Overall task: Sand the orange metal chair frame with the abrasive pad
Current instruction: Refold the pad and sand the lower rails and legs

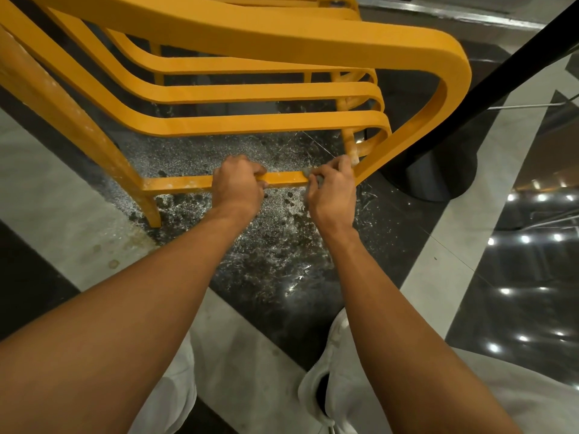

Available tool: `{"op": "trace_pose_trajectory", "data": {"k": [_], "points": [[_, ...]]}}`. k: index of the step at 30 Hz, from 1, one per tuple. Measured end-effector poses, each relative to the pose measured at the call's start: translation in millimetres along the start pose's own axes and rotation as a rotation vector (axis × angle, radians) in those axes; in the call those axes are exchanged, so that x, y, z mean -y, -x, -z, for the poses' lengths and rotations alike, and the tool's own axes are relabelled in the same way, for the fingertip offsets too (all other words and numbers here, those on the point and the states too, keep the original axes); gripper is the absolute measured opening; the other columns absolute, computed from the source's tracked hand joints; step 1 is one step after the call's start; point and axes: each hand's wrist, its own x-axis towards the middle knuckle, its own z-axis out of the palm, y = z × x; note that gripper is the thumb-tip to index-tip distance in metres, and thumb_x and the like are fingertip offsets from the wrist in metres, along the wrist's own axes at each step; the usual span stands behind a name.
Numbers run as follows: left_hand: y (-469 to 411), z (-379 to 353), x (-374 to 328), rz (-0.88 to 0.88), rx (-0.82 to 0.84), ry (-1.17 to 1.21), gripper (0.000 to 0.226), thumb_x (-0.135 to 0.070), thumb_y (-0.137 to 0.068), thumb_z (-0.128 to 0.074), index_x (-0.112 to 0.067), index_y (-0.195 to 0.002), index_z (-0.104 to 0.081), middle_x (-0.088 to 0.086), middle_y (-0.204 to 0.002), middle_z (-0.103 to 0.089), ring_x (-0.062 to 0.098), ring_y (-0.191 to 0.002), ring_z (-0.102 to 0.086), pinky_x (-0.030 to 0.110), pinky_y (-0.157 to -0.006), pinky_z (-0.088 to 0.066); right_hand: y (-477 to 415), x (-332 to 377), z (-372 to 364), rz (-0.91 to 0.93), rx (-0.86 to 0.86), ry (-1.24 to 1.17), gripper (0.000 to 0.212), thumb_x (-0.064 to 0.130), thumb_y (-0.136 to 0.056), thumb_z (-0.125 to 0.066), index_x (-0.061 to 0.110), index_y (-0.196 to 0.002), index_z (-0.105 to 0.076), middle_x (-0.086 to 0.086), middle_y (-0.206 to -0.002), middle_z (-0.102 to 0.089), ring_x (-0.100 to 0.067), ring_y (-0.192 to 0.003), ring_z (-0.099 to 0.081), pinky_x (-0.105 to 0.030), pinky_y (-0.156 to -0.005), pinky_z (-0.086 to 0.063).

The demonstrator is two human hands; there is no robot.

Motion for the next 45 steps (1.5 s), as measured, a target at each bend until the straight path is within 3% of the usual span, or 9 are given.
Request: {"op": "trace_pose_trajectory", "data": {"k": [4,9,15,20,27,32,35,39,45], "points": [[1,-1,-1,-0.003,-0.014,-0.002,0.031,-0.019,-0.092,-0.081,-0.019,-0.123,-0.077,0.0,-0.118,-0.072,0.021,-0.107,-0.064,0.042,-0.102,-0.057,-1,6,-6,-0.047,-0.037,-0.001,0.016,0.012,-0.097,-0.069,0.004,-0.107,-0.079,-0.008,-0.107,-0.063,-0.02,-0.08,-0.063,-0.043,-0.075,-0.061],[0,-1,0,-0.007,-0.008,-0.016,0.03,-0.019,-0.093,-0.08,-0.02,-0.123,-0.077,0.001,-0.118,-0.071,0.023,-0.108,-0.063,0.041,-0.099,-0.056,0,5,-9,0.073,0.052,-0.043,0.013,0.012,-0.096,-0.071,0.002,-0.099,-0.08,-0.008,-0.097,-0.065,-0.017,-0.069,-0.06,-0.036,-0.063,-0.056],[-1,-2,1,-0.008,-0.005,-0.021,0.03,-0.021,-0.093,-0.08,-0.02,-0.123,-0.077,0.001,-0.118,-0.072,0.023,-0.108,-0.063,0.044,-0.099,-0.056,-9,9,-14,-0.024,0.045,-0.017,0.014,0.013,-0.097,-0.068,0.004,-0.099,-0.078,-0.009,-0.115,-0.06,-0.017,-0.077,-0.061,-0.041,-0.074,-0.06],[-4,-4,4,0.007,-0.004,-0.02,0.03,-0.022,-0.092,-0.081,-0.023,-0.121,-0.078,-0.001,-0.115,-0.071,0.023,-0.109,-0.061,0.042,-0.098,-0.055,-3,2,-12,0.018,0.057,-0.094,0.01,0.009,-0.094,-0.071,0.004,-0.093,-0.08,-0.006,-0.1,-0.062,-0.018,-0.074,-0.062,-0.04,-0.07,-0.06],[-3,-3,2,0.027,0.008,0.003,0.03,-0.022,-0.089,-0.083,-0.024,-0.12,-0.078,0.0,-0.115,-0.07,0.024,-0.107,-0.063,0.046,-0.098,-0.057,2,18,-13,0.057,0.151,-0.097,0.011,0.01,-0.096,-0.07,0.003,-0.094,-0.078,-0.007,-0.1,-0.065,-0.014,-0.075,-0.06,-0.021,-0.066,-0.051],[-3,-2,2,0.033,0.014,0.02,0.029,-0.022,-0.09,-0.083,-0.024,-0.119,-0.079,0.0,-0.115,-0.069,0.024,-0.107,-0.062,0.044,-0.096,-0.056,-7,19,-16,-0.042,0.076,-0.047,0.012,0.012,-0.096,-0.068,0.005,-0.094,-0.079,-0.009,-0.104,-0.066,-0.021,-0.078,-0.065,-0.039,-0.073,-0.06],[-4,-1,2,0.034,0.017,0.027,0.029,-0.022,-0.089,-0.084,-0.024,-0.117,-0.079,0.0,-0.114,-0.069,0.024,-0.107,-0.062,0.046,-0.096,-0.057,-2,23,-15,0.061,0.161,-0.025,0.014,0.007,-0.095,-0.066,0.005,-0.095,-0.079,-0.008,-0.102,-0.066,-0.02,-0.077,-0.063,-0.034,-0.072,-0.057],[-2,1,2,0.017,0.015,0.019,0.029,-0.022,-0.09,-0.083,-0.022,-0.118,-0.079,0.0,-0.113,-0.072,0.024,-0.107,-0.064,0.044,-0.098,-0.057,-15,23,-12,-0.078,0.144,0.0,0.015,0.008,-0.095,-0.064,0.009,-0.092,-0.079,-0.006,-0.104,-0.066,-0.018,-0.081,-0.063,-0.033,-0.075,-0.058],[0,8,4,-0.003,0.032,0.029,0.028,-0.02,-0.092,-0.081,-0.021,-0.119,-0.078,0.001,-0.112,-0.072,0.024,-0.105,-0.064,0.044,-0.097,-0.057,-11,25,-11,-0.011,0.206,0.007,0.014,0.005,-0.093,-0.064,0.009,-0.087,-0.077,-0.004,-0.097,-0.064,-0.015,-0.075,-0.059,-0.025,-0.069,-0.051]]}}
